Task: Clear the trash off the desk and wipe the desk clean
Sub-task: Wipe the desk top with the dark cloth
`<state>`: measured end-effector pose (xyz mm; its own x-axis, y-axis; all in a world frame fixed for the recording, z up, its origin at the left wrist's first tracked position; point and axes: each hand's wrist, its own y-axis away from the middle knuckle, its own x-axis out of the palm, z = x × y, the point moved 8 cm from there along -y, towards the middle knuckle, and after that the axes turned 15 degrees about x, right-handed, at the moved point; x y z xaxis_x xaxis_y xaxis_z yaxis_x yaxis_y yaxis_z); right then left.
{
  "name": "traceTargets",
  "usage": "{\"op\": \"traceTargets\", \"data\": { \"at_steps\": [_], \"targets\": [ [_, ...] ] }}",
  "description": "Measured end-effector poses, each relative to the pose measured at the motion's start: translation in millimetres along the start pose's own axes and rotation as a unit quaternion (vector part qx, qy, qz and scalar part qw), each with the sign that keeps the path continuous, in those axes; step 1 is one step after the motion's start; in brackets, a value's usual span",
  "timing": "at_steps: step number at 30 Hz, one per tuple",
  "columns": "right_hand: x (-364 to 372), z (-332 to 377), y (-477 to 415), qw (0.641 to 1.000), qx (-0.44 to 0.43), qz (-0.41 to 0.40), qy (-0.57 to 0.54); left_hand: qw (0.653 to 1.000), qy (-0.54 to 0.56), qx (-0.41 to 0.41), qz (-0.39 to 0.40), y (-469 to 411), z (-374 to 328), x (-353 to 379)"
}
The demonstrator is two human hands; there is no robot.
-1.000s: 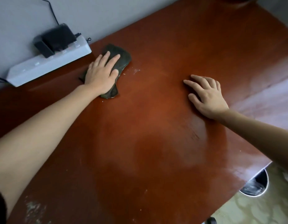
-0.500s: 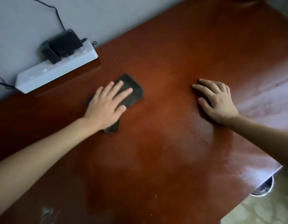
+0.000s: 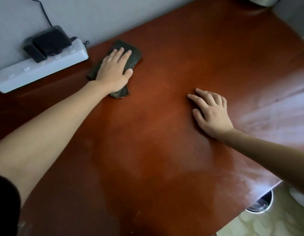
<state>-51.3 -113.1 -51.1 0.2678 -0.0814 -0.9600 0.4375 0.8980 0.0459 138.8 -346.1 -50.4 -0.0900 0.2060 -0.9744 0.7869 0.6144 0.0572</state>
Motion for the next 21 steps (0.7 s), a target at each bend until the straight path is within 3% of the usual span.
{"op": "traceTargets", "data": {
  "at_steps": [5, 9, 12, 16, 21],
  "targets": [
    [-0.9, -0.1, -0.4, 1.0, -0.002, -0.004, -0.014, 0.973, -0.025, 0.224, 0.057, 50.0, -115.7, 27.4],
    [-2.1, -0.6, -0.3, 1.0, 0.005, -0.002, -0.015, 0.921, -0.002, 0.373, 0.109, 151.4, -190.6, 54.0],
    [-3.3, 0.9, 1.7, 1.0, 0.003, 0.008, -0.009, 0.89, -0.024, 0.433, 0.137, 209.7, -214.9, 66.1],
    [-7.7, 4.8, 5.2, 0.999, -0.002, 0.036, 0.006, 0.916, -0.101, 0.374, 0.103, 222.0, -173.0, 55.6],
    [-18.7, 4.3, 31.4, 0.999, -0.022, 0.026, 0.028, 0.975, -0.177, 0.113, 0.066, 195.5, -39.1, 7.1]
  ]
}}
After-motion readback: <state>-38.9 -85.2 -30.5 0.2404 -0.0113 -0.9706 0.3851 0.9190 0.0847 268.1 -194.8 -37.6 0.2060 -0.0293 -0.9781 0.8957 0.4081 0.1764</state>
